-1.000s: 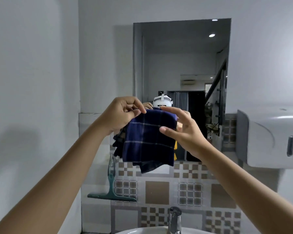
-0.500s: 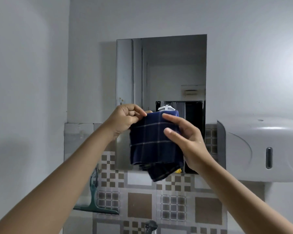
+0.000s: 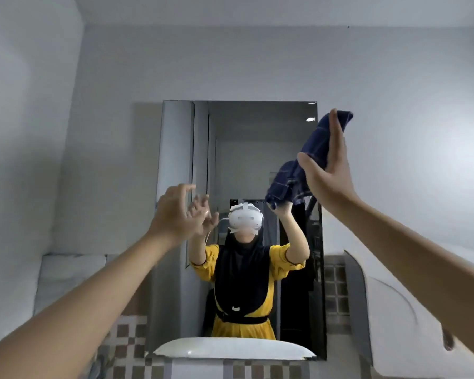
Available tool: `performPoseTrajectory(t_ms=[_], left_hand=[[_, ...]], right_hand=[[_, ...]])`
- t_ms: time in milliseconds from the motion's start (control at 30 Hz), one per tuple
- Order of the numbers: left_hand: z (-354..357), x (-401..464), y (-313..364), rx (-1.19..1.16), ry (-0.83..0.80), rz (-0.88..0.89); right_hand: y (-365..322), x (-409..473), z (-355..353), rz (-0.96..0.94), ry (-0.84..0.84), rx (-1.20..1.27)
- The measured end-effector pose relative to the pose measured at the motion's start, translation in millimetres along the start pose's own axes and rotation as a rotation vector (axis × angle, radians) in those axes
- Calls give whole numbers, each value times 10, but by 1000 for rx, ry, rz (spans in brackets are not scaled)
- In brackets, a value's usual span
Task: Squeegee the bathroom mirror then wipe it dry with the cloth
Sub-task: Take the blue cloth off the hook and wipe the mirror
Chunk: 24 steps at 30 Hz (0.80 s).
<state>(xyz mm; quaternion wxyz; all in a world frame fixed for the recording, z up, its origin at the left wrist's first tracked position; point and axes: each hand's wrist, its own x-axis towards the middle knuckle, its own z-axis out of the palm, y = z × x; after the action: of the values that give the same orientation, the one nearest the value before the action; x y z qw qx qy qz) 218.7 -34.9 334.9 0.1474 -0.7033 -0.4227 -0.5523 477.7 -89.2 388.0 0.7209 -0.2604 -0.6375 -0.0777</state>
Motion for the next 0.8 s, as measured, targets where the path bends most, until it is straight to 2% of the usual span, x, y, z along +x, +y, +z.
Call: performPoseTrajectory(t_ms=[167,233,333,400,567,800], left_hand=[[10,323,-674,388,-169,20],[25,385,-879,499,-250,-6],[76,420,-1110,554,-302,25],[102,434,-1232,559,-284,51],[147,428,-1384,567,-245,95],[157,433,-1417,587,-258,99]], right_hand=[[409,931,140,-219,-104,-600],[564,1187,180,-239,-138,-830],[792,1458,243,-219,-180,-1019],[912,1554,369,-182,-151,-1038],[944,1645,910,-118,73,-886],[632,1408,1886,-293,-34,-899]])
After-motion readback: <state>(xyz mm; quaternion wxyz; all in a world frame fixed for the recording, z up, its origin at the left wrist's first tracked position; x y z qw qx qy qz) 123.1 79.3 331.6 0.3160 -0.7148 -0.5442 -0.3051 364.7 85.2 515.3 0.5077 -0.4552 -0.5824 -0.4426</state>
